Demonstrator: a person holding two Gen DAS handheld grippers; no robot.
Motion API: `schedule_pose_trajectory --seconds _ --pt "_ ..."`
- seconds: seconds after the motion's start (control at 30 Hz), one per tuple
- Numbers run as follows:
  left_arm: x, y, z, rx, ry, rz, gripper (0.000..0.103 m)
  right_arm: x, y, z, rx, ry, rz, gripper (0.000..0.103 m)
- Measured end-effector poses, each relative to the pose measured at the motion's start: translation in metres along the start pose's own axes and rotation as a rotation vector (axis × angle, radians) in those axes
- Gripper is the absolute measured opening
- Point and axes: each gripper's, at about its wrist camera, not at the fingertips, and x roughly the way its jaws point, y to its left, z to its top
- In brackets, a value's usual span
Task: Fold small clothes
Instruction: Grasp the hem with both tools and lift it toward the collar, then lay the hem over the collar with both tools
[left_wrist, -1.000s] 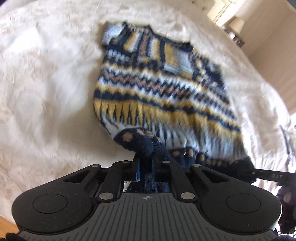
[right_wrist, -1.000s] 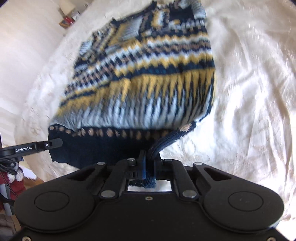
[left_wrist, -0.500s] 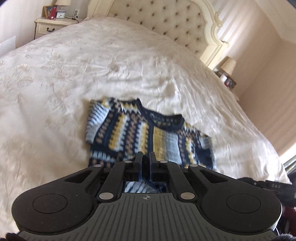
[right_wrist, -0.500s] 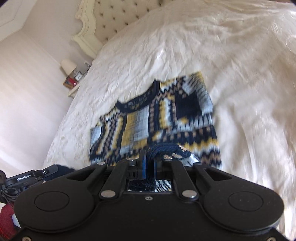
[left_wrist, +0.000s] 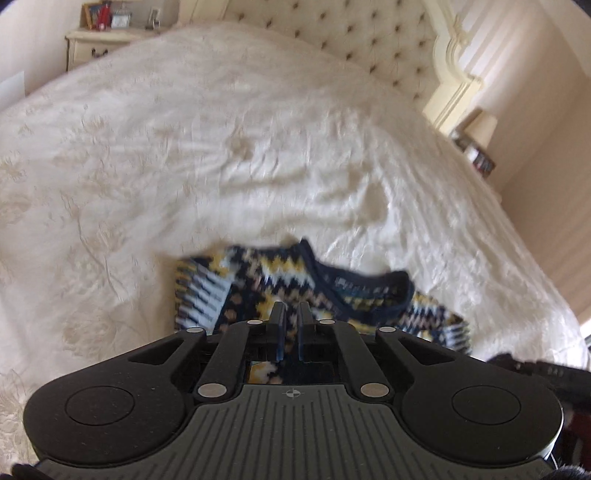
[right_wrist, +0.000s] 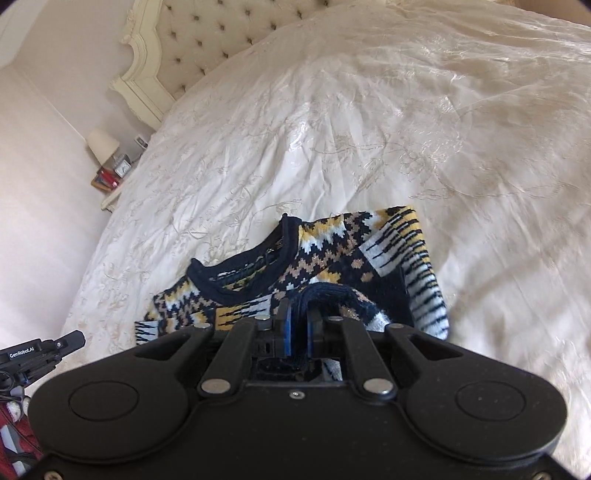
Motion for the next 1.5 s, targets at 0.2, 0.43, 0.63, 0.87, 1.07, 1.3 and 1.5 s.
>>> schedule_pose_trajectory --seconds 0.2,0.43,0.63,0.87,1.07,1.3,1.5 --pt "0.046 -0.006 -0.024 0.07 0.142 0.06 0.037 0.031 -0.009 0.011 -0.028 0.084 0.003 0.014" --pt "0.093 -0.027 -0.034 0.232 0.254 0.089 0.046 0.043 -0.023 0.011 -0.048 0.136 0.002 0.014" --pt "0.102 -0.034 -0.028 0.307 0.285 0.044 0.019 0.049 -0.033 0.007 -0.033 0.157 -0.012 0.014" --pt "0.062 -0.052 -0.036 0.358 0.127 0.098 0.004 0.04 -0.036 0.001 0.006 0.135 -0.019 0.015" --pt "0.01 -0.043 -0.006 0.264 -0.053 0.133 0.004 0.019 -0.028 0.008 0.029 0.105 0.014 0.015" --pt "0.066 -0.02 0.033 0.229 -0.005 0.169 0.004 0.075 -0.012 0.048 0.009 0.126 0.007 0.022" --pt "0.109 -0.004 0.031 0.193 0.092 0.198 0.004 0.117 -0.022 0.069 0.043 0.104 -0.063 0.055"
